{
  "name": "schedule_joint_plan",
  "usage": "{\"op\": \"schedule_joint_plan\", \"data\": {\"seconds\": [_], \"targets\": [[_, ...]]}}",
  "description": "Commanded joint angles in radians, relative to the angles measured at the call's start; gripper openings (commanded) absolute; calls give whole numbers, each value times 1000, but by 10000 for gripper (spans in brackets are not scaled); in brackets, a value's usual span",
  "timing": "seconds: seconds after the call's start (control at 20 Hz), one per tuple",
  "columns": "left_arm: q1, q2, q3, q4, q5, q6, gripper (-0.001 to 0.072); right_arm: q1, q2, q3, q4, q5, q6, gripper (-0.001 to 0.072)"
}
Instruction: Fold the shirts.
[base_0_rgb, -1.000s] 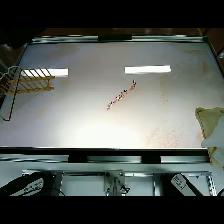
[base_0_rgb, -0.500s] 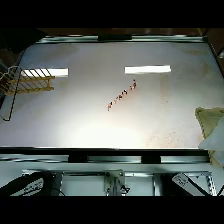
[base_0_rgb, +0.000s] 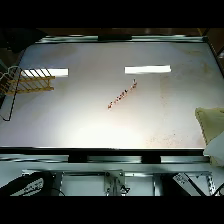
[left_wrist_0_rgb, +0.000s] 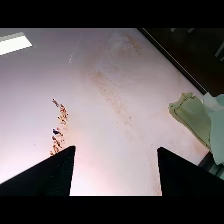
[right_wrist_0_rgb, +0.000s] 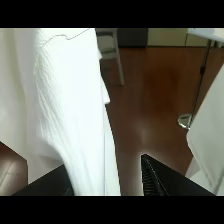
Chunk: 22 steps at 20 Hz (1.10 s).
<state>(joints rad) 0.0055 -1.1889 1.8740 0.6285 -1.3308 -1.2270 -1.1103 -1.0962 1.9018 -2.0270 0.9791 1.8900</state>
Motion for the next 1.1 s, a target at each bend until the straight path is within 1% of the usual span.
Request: {"op": "schedule_joint_plan", "data": {"seconds": [0.0,0.1,0.15,0.2,0.3,0.4,0.5,0.6,0.65,0.7,0.75,0.85,0.9,0.95,1.0,1.05], "targets": [[0,-2,0,1,1,3,611,-16,75,0,145,130,-61,462],[0,-3,0,1,2,6,611,-14,121,0,206,221,-120,468],[0,-4,0,2,2,15,611,-14,142,0,217,265,-123,614],[0,-5,0,2,2,29,611,-14,162,0,234,312,-123,644],[0,-7,0,2,2,55,612,-14,195,0,288,414,-124,644],[0,-10,0,2,2,56,611,-14,222,0,356,528,-124,642],[0,-13,0,1,2,56,611,-14,234,0,465,619,-132,641],[0,-20,0,1,2,56,611,-14,225,-7,712,618,-172,639],[0,-24,0,1,2,55,611,-14,212,-12,881,573,-186,576],[0,-28,0,1,2,55,611,-9,188,-13,1077,515,-224,539],[0,-29,0,2,2,55,611,16,159,-13,1245,458,-250,540],[0,-28,0,2,2,55,611,116,93,-13,1456,389,-282,540],[0,-29,0,3,2,55,611,181,56,-13,1510,399,-291,540],[0,-29,0,16,2,55,610,271,14,-13,1526,435,-295,540],[0,-29,0,56,2,55,597,370,-24,-13,1503,478,-300,540],[0,-30,0,119,2,51,596,496,-63,-13,1421,509,-303,540]]}}
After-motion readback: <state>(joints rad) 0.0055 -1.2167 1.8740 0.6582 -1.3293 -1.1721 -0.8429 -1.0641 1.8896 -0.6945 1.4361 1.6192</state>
